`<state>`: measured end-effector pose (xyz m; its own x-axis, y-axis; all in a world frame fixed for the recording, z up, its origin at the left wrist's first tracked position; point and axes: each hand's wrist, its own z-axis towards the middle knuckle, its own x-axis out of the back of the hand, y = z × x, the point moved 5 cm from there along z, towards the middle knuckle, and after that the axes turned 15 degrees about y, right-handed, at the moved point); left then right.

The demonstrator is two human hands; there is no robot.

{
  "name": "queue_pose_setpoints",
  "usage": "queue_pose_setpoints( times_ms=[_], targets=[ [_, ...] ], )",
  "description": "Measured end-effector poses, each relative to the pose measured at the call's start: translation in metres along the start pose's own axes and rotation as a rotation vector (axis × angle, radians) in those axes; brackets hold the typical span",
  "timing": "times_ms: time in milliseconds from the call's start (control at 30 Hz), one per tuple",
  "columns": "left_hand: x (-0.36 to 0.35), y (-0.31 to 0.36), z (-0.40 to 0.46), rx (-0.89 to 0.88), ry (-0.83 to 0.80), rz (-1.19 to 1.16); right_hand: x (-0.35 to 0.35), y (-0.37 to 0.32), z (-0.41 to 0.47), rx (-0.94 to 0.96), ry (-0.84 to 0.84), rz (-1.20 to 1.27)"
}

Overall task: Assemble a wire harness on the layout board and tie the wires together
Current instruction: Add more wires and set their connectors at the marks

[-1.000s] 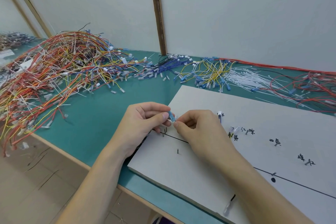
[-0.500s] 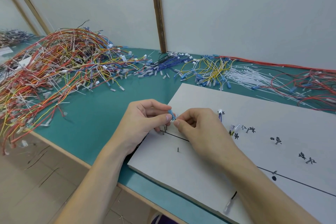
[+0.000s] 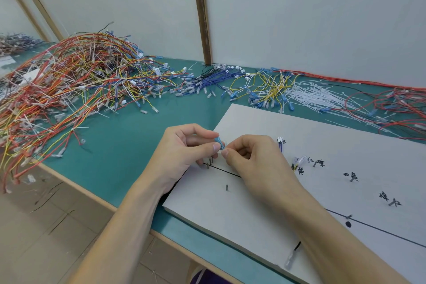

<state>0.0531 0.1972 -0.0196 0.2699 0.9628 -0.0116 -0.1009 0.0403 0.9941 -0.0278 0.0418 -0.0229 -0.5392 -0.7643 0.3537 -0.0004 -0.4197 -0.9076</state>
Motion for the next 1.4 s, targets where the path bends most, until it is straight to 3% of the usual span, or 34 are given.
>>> queue_pose_setpoints(
  times_ms=[1400],
  targets=[
    [-0.0008,-0.0033,0.0006,0.017,-0.021,0.060,0.0017,-0.0086,-0.0031,0.021,0.006,-0.011]
  ],
)
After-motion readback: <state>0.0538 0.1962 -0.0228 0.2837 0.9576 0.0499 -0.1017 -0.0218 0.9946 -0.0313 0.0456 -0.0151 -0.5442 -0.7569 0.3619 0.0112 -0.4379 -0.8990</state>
